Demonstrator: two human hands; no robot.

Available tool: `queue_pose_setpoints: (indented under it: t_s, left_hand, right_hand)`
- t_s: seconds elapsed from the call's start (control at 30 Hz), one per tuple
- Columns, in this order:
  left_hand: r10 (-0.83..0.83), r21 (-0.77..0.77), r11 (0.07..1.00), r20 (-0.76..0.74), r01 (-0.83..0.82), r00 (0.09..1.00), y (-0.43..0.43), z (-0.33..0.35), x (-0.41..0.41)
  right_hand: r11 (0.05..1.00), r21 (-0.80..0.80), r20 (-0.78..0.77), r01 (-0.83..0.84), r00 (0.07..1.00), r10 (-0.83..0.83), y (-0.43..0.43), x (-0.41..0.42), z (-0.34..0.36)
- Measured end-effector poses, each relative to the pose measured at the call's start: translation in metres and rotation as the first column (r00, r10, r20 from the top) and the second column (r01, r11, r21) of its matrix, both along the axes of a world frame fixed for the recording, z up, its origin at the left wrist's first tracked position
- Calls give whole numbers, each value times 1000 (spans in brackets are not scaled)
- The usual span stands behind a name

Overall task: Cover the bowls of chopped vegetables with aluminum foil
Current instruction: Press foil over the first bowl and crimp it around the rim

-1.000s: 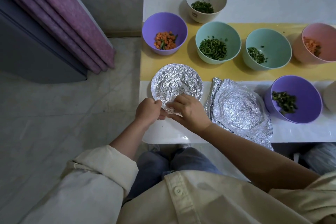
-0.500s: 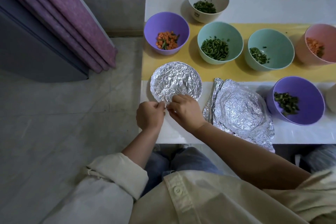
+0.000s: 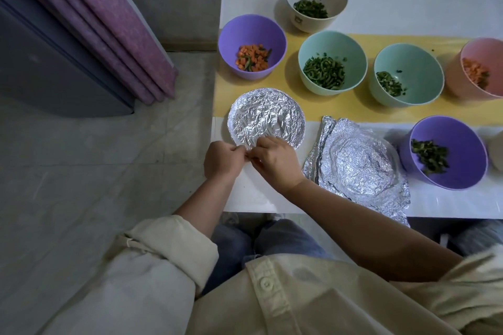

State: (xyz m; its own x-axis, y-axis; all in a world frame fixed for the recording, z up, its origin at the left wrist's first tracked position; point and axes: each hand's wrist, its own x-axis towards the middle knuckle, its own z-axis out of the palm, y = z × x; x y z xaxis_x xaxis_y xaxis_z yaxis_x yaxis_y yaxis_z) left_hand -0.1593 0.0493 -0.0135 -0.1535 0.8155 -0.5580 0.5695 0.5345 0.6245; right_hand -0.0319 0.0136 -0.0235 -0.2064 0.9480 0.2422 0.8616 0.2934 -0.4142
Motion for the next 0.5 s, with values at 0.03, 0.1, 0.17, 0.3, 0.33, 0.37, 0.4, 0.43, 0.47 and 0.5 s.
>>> queue_pose_setpoints:
  t_s: [0.03, 0.1, 0.17, 0.3, 0.33, 0.37, 0.4, 0.43, 0.47, 0.5]
  left_hand:
    - [-4, -2, 1000, 5, 4, 1000, 1, 0, -1]
    - [-17, 0, 1000, -17, 17, 1000, 3, 2, -3]
    - [-30, 2, 1000, -55, 30, 998, 10, 6, -7]
    - [-55, -16, 998, -77, 53, 996, 22, 6, -15]
    - [-47, -28, 999, -63, 45, 997, 22, 3, -16]
    - [-28, -28, 999, -49, 27, 998, 20, 4, -15]
    - [-1, -29, 1000, -32, 0, 999, 16, 6, -13]
    - [33, -46, 998, 0, -33, 999, 13, 8, -11]
    - [59, -82, 995, 40, -55, 997, 8, 11, -8]
    - [72, -133, 989, 82, -61, 994, 2, 12, -4]
  right_hand:
    - [1000, -5, 1, -7, 1000, 7, 1, 0, 0]
    - [999, -32, 12, -27, 1000, 28, 0, 1, 1]
    - [997, -64, 19, -41, 999, 42, -3, 6, 2]
    - [997, -65, 71, -47, 996, 51, -7, 17, 2]
    - [997, -54, 91, -58, 994, 63, -6, 17, 2]
    - [997, -44, 101, -67, 992, 72, -5, 16, 2]
    - [997, -42, 98, -70, 992, 74, -4, 13, 2]
    - [997, -37, 89, -70, 993, 74, -4, 12, 3]
    - [997, -29, 79, -70, 994, 72, -3, 11, 2]
    - [997, -20, 71, -72, 995, 73, -4, 10, 2]
